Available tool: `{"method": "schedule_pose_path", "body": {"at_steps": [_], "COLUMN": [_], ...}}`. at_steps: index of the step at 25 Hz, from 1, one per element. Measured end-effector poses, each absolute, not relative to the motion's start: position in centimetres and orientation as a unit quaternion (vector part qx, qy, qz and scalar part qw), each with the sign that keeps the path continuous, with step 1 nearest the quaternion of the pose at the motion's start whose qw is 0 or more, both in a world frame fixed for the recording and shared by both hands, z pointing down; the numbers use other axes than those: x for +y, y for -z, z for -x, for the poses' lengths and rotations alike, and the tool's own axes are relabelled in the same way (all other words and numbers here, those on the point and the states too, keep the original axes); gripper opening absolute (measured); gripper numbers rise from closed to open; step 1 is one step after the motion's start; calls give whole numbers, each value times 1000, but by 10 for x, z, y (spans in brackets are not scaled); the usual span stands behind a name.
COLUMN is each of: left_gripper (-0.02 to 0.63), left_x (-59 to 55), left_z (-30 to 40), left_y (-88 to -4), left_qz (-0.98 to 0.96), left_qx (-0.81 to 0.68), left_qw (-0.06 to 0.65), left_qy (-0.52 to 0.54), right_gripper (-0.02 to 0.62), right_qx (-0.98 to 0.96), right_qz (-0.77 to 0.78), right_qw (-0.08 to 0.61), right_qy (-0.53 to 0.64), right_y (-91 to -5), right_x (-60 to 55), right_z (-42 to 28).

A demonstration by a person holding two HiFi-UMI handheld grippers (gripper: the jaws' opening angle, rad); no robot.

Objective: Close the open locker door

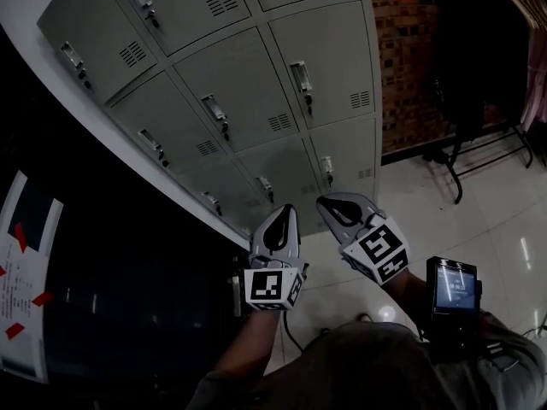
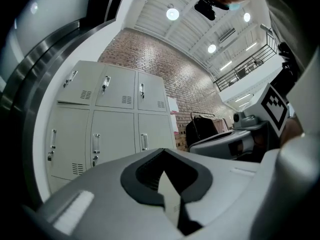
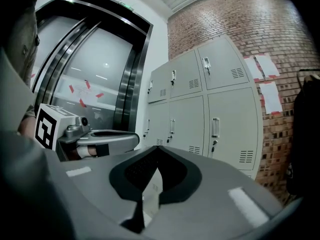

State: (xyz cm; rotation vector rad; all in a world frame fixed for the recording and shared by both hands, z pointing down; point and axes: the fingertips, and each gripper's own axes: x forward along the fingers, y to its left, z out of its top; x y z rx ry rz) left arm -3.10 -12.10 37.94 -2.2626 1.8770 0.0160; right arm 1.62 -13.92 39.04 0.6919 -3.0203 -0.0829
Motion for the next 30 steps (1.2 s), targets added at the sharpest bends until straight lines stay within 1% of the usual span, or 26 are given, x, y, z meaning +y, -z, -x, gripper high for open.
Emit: {"method": "schedule_pose_path", "body": {"at_steps": [5,13,30], "left_gripper": [2,2,2], "left_x": [-101,-80,-81], "left_z": [46,58,62], "left_y": [-379,-369,-370], "left_qz": [759,762,783], "left_qx": [645,642,616], "left_qw": [86,84,72], "left_qy": [-21,-26,-38], "right_gripper": [4,3,3], "right_qx": [-974,-973,-968], "right_qz": [-223,-229,-243], "right_qw": [23,32,49], "right_qy": [22,23,29], "right_y": [-393,-391,-393], "right_x": [-120,-97,-92], "right_z": [-7,4,14]}}
